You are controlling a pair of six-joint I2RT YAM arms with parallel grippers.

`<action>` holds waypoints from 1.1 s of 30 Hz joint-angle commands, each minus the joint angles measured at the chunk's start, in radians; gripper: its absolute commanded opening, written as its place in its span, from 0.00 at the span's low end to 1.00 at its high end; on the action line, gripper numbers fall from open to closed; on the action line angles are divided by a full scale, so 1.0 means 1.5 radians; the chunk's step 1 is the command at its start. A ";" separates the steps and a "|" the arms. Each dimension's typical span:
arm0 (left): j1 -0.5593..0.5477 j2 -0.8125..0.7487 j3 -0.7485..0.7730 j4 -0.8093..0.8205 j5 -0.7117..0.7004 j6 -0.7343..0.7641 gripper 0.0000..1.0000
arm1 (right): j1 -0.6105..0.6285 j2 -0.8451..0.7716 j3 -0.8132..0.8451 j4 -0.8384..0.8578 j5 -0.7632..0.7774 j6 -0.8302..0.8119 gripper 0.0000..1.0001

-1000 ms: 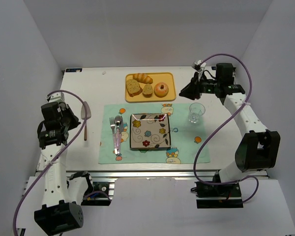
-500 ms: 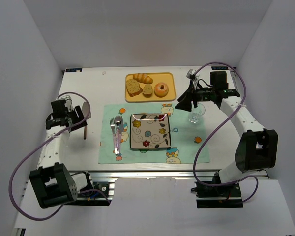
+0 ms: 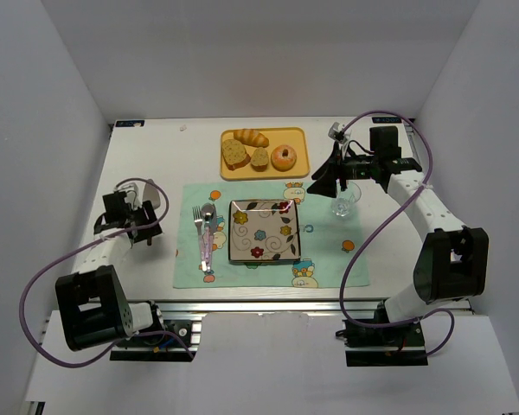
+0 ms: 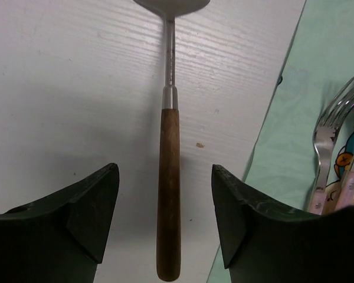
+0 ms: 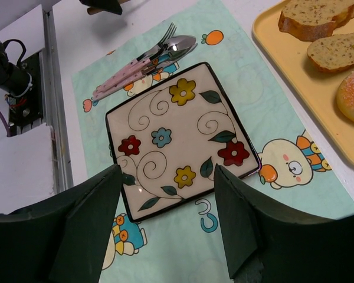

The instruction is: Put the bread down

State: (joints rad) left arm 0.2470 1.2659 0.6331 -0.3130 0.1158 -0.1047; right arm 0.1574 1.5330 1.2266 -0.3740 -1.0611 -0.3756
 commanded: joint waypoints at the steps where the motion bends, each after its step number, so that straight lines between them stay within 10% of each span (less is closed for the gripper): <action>1: 0.003 -0.022 -0.029 0.076 0.019 0.001 0.73 | -0.002 -0.009 -0.005 0.014 -0.025 0.004 0.69; 33: -0.001 0.022 -0.061 0.162 0.007 -0.005 0.53 | -0.002 0.009 0.021 -0.010 -0.012 0.001 0.76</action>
State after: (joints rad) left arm 0.2470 1.3014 0.5480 -0.0952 0.1165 -0.1127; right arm 0.1574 1.5425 1.2270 -0.3939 -1.0714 -0.3698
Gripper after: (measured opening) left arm 0.554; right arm 0.756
